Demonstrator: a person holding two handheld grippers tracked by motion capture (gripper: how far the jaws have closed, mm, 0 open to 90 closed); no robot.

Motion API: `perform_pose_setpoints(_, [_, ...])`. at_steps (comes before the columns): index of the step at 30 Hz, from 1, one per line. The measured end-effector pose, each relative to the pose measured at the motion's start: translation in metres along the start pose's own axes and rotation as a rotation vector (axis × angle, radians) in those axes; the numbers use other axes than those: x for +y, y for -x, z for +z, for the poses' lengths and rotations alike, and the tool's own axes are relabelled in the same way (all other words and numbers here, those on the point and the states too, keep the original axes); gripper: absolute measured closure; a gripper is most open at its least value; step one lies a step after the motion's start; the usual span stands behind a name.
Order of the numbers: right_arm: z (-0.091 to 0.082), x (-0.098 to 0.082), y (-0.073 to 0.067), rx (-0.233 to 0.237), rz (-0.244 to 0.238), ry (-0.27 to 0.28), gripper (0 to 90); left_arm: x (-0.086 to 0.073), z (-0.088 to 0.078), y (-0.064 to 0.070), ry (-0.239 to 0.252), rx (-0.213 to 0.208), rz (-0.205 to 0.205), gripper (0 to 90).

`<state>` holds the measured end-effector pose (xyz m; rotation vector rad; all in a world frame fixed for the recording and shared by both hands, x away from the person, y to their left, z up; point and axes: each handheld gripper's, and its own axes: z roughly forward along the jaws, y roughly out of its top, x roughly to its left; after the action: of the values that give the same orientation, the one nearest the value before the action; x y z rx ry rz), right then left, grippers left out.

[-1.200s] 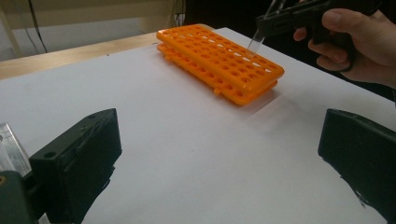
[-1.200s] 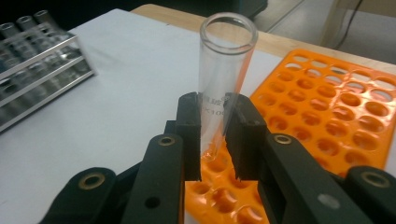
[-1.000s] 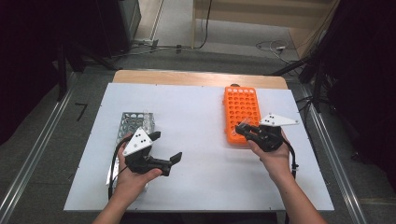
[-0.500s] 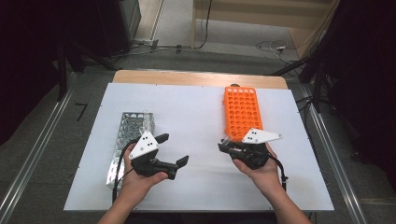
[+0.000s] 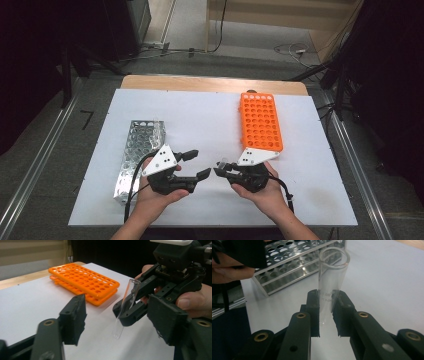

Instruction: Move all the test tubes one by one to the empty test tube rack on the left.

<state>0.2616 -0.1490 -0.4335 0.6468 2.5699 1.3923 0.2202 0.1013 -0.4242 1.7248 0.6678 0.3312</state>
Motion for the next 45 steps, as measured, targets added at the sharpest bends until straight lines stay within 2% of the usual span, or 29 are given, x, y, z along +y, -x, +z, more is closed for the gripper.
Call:
perform_pose_setpoints(11, [0.008, 0.005, -0.011, 0.038, -0.009, -0.025, 74.1, 0.0, 0.01, 0.008, -0.017, -0.051, 0.024, 55.9])
perform_pose_setpoints(25, [0.012, 0.011, -0.023, 0.068, -0.041, -0.032, 74.1, 0.0, 0.013, 0.011, -0.038, -0.069, 0.046, 71.7])
perform_pose_setpoints(40, [0.011, 0.011, -0.022, 0.076, -0.025, -0.027, 74.0, 0.002, 0.012, 0.015, -0.041, -0.022, 0.096, 75.8])
perform_pose_setpoints(45, [0.011, 0.011, -0.023, 0.067, -0.027, -0.022, 72.9, 0.002, 0.011, 0.014, -0.033, -0.018, 0.091, 75.9])
